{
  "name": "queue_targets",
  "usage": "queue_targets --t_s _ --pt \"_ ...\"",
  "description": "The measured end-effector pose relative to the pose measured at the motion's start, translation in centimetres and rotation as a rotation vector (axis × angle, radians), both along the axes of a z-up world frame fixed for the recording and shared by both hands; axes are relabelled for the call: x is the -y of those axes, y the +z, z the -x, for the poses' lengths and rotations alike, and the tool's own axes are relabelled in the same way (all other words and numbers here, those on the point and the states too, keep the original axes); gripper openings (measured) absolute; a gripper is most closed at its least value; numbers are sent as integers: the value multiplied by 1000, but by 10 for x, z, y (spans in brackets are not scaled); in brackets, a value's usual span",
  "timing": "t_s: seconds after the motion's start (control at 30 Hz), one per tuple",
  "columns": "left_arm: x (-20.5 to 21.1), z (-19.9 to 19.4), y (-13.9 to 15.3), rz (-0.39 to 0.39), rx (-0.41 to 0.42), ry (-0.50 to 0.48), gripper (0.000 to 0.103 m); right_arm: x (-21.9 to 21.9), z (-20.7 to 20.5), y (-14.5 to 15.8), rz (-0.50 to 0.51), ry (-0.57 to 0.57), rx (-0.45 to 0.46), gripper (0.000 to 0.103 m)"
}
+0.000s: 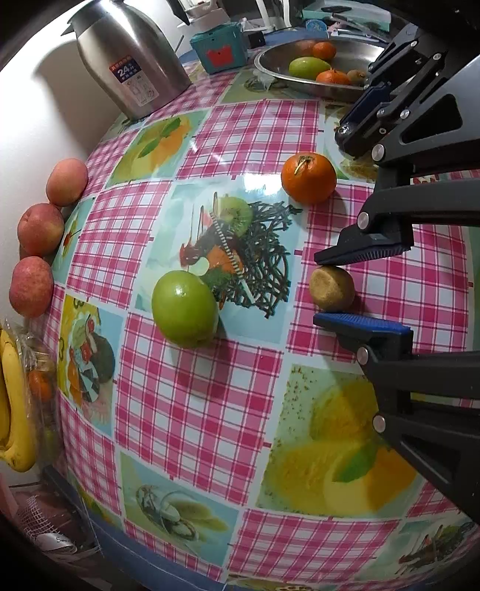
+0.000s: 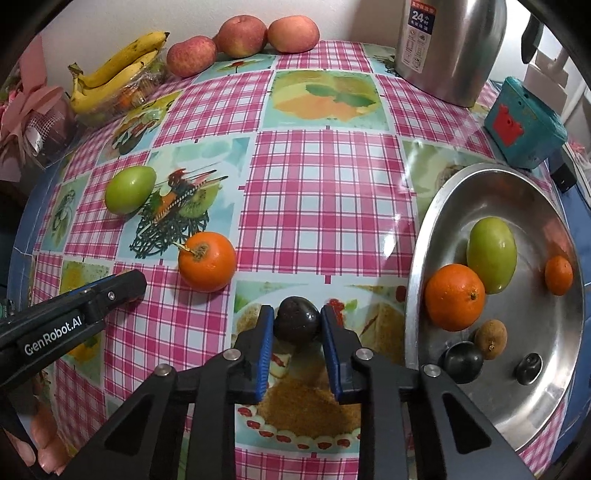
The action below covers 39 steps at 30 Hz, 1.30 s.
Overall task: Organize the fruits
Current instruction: 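Close the left tool on the small brown kiwi while the right tool grasps the dark plum, then carry the kiwi in the left tool and plum in the right tool over the steel basin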
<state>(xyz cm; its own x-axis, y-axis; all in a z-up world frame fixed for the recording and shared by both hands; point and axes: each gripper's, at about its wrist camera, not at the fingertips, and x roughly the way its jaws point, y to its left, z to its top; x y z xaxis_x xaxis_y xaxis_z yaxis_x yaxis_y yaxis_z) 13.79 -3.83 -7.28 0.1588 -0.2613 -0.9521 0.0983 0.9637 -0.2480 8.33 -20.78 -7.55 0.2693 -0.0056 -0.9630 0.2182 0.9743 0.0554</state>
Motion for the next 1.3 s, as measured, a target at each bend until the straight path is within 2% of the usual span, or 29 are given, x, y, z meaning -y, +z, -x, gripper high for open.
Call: queue_targets --t_s 0.23,0.83,1.3 --pt "-5 -2 11 43 14 14 27 1 2 3 -12 2 16 25" --pt "-14 1 62 72 148 33 27 3 10 48 -29 -2 116 25" --pt "-1 6 69 76 162 14 27 18 16 50 -22 -38 108 25"
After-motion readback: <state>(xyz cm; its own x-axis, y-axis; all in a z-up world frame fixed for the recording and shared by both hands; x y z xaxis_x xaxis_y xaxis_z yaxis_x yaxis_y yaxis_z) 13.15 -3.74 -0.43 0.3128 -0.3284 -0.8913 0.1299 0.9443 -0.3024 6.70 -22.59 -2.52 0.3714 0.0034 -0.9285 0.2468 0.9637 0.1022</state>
